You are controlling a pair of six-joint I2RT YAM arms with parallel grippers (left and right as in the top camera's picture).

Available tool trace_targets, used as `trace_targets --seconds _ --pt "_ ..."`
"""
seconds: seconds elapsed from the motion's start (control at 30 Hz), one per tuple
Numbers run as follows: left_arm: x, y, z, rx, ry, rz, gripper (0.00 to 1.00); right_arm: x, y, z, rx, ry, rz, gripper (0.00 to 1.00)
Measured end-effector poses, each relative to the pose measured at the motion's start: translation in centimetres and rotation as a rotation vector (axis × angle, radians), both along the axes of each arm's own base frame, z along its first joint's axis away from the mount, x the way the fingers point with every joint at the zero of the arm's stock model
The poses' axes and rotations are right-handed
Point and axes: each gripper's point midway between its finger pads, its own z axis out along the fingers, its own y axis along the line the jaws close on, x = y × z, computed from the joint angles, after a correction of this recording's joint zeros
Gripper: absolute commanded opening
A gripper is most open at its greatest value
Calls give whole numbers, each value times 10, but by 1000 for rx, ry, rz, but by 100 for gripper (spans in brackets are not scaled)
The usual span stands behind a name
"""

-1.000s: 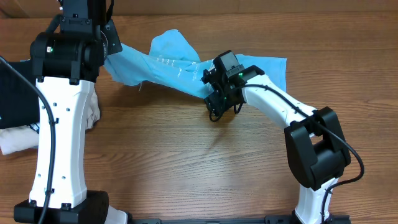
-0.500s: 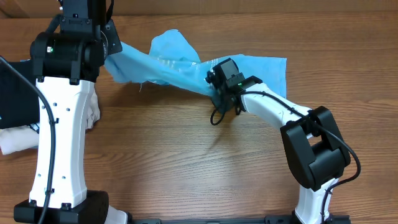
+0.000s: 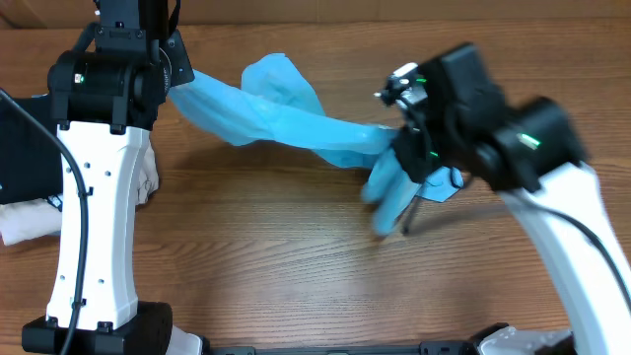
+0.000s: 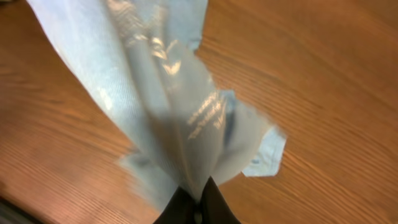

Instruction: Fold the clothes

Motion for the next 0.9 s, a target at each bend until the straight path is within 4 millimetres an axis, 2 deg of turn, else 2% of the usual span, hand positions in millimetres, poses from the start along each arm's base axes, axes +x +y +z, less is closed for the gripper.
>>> trace_targets --seconds 0.1,0.17,0.33,0.4,0.5,0.6,0.67,0.7,0.73,0.77,0.9 --pt "0 0 0 0 0 0 5 -18 -7 9 -14 18 29 4" --pt "0 0 0 1 2 0 5 -26 -10 -1 -45 77 48 4" --pt "-1 0 -1 1 4 -1 5 -31 2 -31 -89 209 208 4" --pt "-1 0 -1 3 5 -3 5 -21 5 -35 -99 177 252 4" --pt "-1 0 -1 8 7 -8 5 14 -2 -34 -106 67 224 4" --pt "-1 0 -1 12 8 -11 5 49 -29 -44 -109 20 132 4" --pt "-1 0 -1 13 9 -13 5 72 -56 -62 -104 34 54 4" --pt "-1 0 -1 12 8 -13 5 80 -68 -74 -98 57 22 16" --pt "-1 0 -1 12 9 -14 5 89 -79 -90 -86 83 -11 54" --pt "-1 -1 -1 10 9 -16 5 96 -87 -101 -81 100 -24 66" --pt "-1 -1 -1 10 9 -16 5 122 -109 -160 -20 202 -123 68"
